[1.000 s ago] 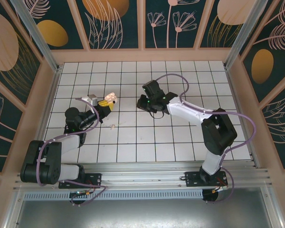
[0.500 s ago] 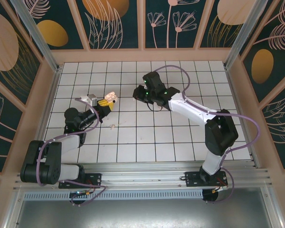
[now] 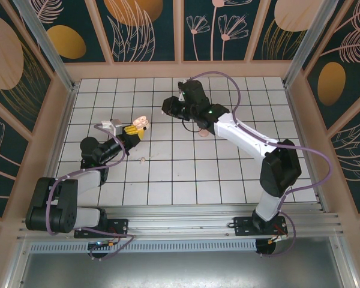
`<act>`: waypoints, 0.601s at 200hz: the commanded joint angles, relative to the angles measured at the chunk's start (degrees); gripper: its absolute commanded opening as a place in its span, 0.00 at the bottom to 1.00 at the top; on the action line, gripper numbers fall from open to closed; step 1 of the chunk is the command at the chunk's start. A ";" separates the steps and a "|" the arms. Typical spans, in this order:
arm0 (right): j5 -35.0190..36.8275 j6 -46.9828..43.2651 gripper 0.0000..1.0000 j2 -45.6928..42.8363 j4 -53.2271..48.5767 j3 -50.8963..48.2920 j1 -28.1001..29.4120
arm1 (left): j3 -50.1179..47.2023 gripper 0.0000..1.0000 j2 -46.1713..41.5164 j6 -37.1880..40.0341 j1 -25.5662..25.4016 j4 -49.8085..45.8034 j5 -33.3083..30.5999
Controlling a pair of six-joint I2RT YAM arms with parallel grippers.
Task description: Insert the wireless bluetooth earbuds into the charging case
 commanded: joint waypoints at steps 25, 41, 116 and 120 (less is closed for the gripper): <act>-2.24 -5.48 0.18 -1.89 6.29 2.58 2.31 | 2.90 0.02 -1.45 3.37 0.56 -1.19 3.81; -2.86 -6.94 0.18 -1.90 7.31 2.59 3.08 | 3.20 0.02 -1.36 3.78 0.56 -1.71 4.04; -6.30 -10.32 0.18 -3.55 11.44 -0.81 5.17 | 3.55 0.02 -1.08 3.73 0.56 -1.90 4.12; -6.36 -10.36 0.18 -3.62 11.51 -1.01 5.17 | 3.56 0.02 -1.16 3.72 0.58 -1.92 4.01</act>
